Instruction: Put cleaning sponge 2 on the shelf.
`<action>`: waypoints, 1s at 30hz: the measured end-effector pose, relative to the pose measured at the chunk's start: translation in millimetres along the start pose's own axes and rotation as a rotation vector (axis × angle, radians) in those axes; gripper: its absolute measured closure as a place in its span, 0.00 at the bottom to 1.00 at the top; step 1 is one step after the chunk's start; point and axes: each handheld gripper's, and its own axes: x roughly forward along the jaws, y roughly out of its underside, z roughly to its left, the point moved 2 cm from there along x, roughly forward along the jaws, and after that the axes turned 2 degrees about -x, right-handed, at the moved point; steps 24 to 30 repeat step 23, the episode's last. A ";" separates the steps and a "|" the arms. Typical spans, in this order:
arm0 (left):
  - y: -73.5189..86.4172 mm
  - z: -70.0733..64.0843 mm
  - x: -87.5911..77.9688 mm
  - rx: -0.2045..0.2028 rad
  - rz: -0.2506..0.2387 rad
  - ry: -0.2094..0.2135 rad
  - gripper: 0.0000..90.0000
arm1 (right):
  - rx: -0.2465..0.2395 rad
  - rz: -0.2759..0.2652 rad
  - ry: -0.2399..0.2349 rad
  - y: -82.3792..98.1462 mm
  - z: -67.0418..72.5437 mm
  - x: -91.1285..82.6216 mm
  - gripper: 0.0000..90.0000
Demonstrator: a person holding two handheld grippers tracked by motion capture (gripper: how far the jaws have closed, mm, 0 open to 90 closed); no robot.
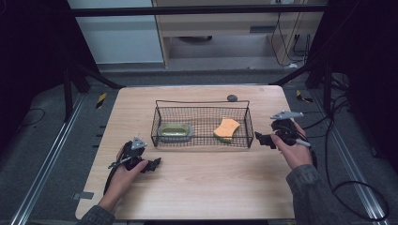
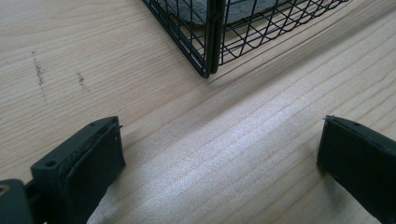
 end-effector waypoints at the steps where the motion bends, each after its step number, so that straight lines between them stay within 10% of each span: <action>1: 0.0 0.0 0.0 0.000 0.000 0.000 0.00 | 0.001 -0.004 0.004 8.2 -2.1 -0.2 0.14; 14: -0.2 0.1 0.2 0.000 0.001 0.001 0.00 | 0.093 0.071 0.021 74.9 -5.6 39.2 0.12; 30: -0.2 0.2 0.2 0.000 0.001 0.002 0.00 | 0.100 0.054 0.047 81.9 1.5 54.4 0.08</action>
